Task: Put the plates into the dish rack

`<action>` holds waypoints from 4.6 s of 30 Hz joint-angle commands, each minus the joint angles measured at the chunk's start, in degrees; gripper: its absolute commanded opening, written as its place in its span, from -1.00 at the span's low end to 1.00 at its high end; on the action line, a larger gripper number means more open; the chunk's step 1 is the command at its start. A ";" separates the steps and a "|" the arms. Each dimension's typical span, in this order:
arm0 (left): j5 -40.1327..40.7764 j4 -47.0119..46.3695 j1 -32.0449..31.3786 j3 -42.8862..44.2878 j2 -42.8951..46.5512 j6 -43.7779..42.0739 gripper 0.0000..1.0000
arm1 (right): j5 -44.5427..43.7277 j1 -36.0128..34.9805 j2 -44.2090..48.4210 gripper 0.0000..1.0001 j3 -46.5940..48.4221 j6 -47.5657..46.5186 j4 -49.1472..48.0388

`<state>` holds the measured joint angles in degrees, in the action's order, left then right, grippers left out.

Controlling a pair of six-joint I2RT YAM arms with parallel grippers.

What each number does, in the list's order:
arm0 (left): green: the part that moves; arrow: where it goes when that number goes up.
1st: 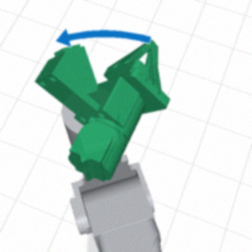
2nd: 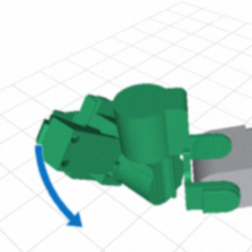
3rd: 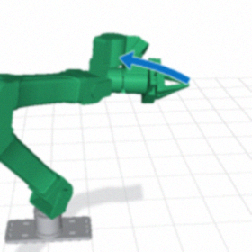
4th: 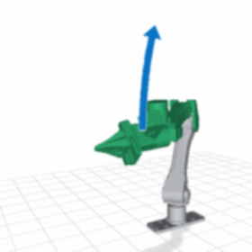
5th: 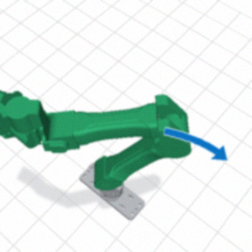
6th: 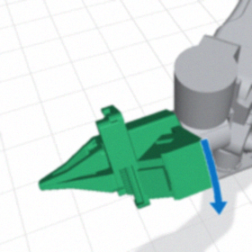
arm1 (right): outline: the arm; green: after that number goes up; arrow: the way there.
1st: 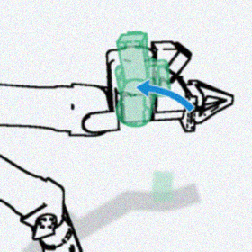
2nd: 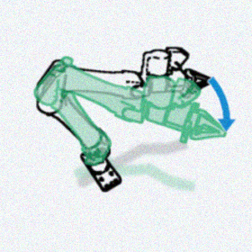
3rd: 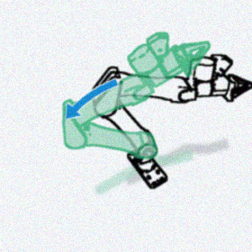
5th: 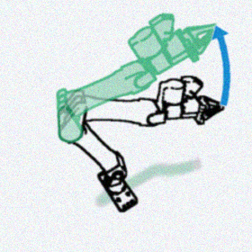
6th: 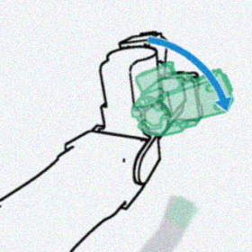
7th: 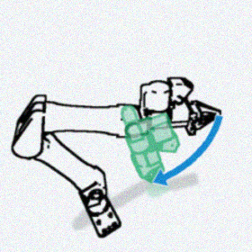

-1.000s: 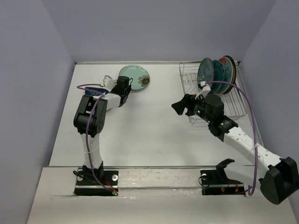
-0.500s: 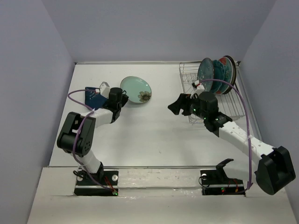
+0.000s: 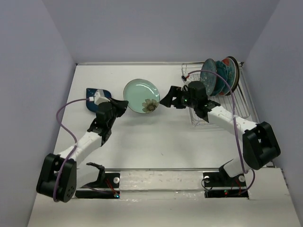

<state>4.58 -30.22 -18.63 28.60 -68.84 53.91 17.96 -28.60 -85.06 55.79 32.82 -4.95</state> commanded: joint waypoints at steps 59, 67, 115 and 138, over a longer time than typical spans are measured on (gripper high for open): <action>-7.22 41.47 -0.44 11.22 49.50 -37.04 0.98 | -48.89 15.68 -5.64 -0.86 30.26 -41.87 6.44; -6.95 41.47 -1.41 11.13 49.59 -36.77 0.98 | -48.19 15.68 -9.42 -0.86 28.76 -40.82 6.36; -17.77 24.97 4.57 7.97 24.38 -17.18 0.98 | -27.20 15.60 19.21 0.69 9.38 -13.06 11.46; 15.63 17.74 24.25 4.53 -2.69 0.67 0.69 | -9.87 3.73 30.92 0.66 -14.22 -7.24 -3.13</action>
<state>15.55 -9.04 2.74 31.75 -69.80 53.93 5.63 -24.45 -55.11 42.15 25.28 -3.05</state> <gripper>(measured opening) 0.864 0.831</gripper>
